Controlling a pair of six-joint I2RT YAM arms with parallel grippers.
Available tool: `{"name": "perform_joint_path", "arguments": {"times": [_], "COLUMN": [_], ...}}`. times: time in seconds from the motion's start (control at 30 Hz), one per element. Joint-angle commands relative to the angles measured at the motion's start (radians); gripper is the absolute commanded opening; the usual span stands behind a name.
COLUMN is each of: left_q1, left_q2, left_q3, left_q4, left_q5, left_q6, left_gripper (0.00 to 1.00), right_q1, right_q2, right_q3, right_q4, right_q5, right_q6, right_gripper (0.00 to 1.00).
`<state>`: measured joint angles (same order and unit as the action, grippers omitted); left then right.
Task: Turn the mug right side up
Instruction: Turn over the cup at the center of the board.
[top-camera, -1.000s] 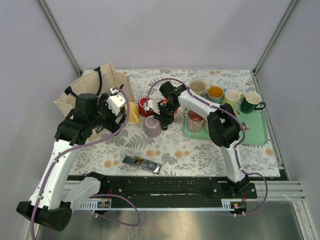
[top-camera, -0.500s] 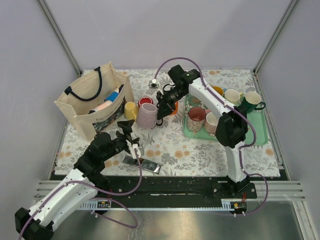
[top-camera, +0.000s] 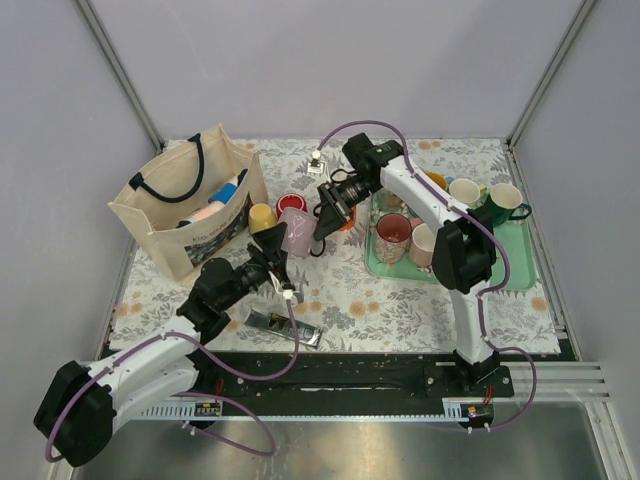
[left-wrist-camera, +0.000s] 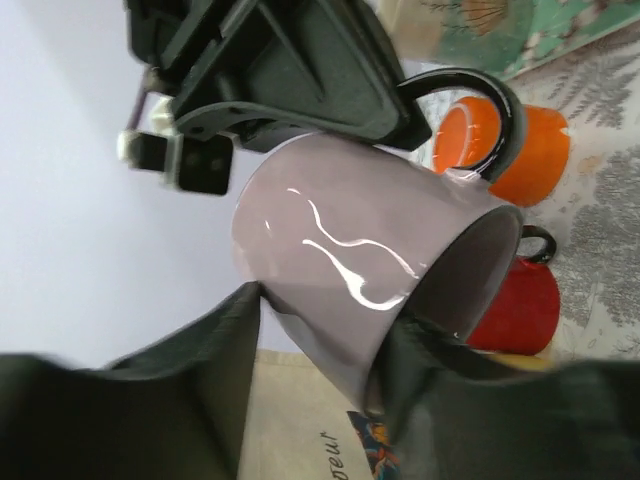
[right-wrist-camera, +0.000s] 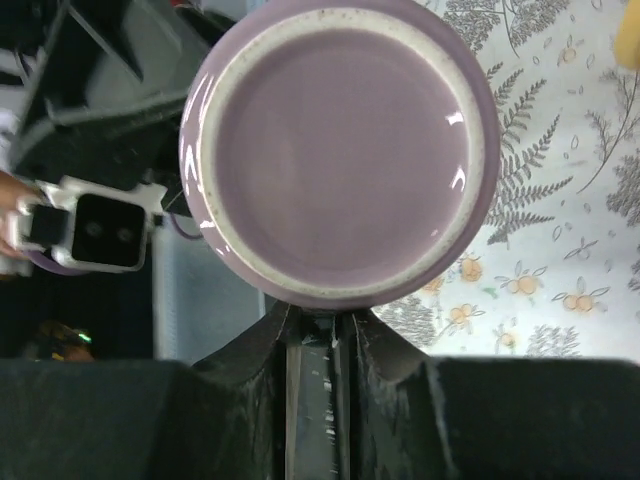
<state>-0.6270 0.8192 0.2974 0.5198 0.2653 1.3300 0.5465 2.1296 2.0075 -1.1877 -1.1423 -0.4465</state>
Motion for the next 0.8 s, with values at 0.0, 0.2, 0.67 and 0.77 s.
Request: {"name": "perform_joint_path", "arguments": {"times": [0.0, 0.2, 0.67, 0.77], "left_q1": [-0.004, -0.004, -0.005, -0.004], "left_q2": [0.047, 0.051, 0.274, 0.457], "left_q3": [0.042, 0.091, 0.79, 0.965], "left_q4": [0.18, 0.052, -1.28, -1.414], "left_q5": [0.035, -0.015, -0.139, -0.155], "left_q6": [0.052, 0.043, -0.52, -0.699], "left_gripper": [0.34, 0.0, 0.0, 0.0], "right_q1": [0.001, -0.014, -0.191, -0.194], "right_q2": [0.015, 0.027, -0.285, -0.449], "right_q3": [0.007, 0.016, -0.022, -0.218], "right_q4": [0.129, 0.195, 0.242, 0.469], "right_q5": [-0.108, -0.09, 0.266, 0.439], "right_q6": [0.204, 0.287, 0.074, 0.141], "right_gripper": [0.0, 0.34, 0.77, 0.81]}}
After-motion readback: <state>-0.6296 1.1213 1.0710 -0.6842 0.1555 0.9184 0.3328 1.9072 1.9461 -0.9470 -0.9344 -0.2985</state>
